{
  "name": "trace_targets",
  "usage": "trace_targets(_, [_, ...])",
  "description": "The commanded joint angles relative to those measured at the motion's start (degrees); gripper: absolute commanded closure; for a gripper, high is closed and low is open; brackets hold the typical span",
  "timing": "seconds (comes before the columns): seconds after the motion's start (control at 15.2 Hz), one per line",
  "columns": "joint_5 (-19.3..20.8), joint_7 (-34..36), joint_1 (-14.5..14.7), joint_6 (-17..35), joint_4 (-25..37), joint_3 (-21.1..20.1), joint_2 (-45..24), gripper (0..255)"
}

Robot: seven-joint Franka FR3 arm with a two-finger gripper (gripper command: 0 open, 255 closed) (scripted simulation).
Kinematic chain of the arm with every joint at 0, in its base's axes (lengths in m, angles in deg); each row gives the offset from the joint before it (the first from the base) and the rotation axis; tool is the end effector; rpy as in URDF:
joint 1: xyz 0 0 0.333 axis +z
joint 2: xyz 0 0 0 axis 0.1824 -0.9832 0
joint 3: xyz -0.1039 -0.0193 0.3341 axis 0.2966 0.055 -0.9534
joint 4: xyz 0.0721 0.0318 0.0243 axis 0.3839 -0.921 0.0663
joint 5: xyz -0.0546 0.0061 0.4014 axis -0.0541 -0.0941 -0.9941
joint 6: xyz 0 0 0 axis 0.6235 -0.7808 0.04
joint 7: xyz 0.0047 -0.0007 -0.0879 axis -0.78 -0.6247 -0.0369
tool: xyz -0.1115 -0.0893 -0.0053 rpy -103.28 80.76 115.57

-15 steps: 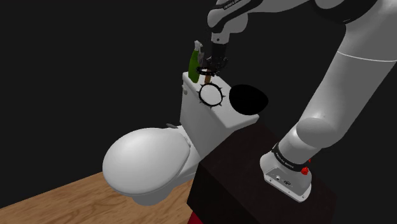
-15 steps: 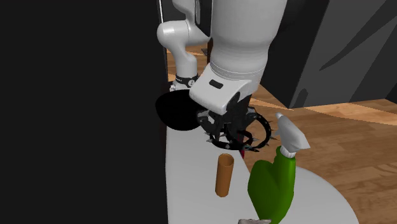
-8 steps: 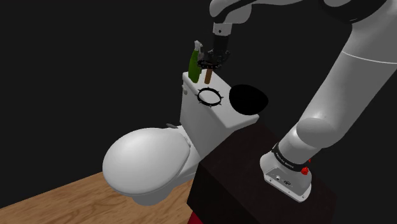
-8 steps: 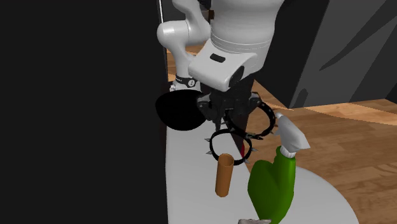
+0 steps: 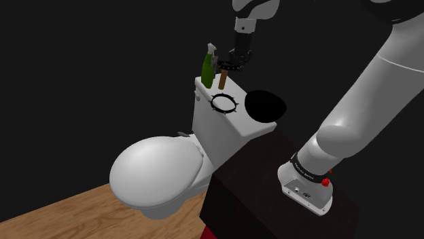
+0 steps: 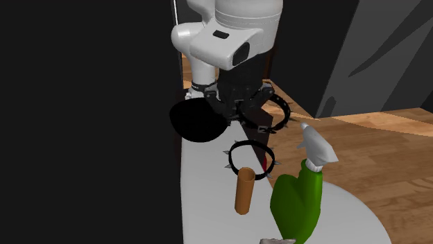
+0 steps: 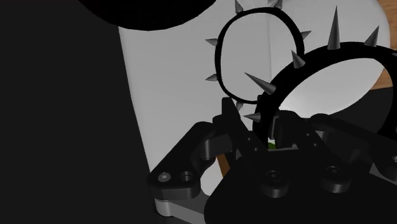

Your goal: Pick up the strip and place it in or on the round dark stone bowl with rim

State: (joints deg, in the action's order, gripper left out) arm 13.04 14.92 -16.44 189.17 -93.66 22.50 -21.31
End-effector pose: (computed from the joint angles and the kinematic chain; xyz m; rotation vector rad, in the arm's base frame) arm 0.5277 -0.1418 0.3958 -3.0156 0.5482 0.3240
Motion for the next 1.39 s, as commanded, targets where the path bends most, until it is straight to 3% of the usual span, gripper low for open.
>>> trace_targets(0.0, [0.77,-0.82,-0.54,1.16,-4.33,0.58,3.15,255])
trace_targets(0.53, [5.61,-4.48,-4.01,3.76,-21.18,3.62,17.62,255])
trace_targets(0.99, [11.62,-8.50,-9.16,3.31,-32.92,6.96,30.14,255])
trace_targets(1.32, [10.39,-10.53,-13.77,7.11,-35.55,3.60,28.70,255])
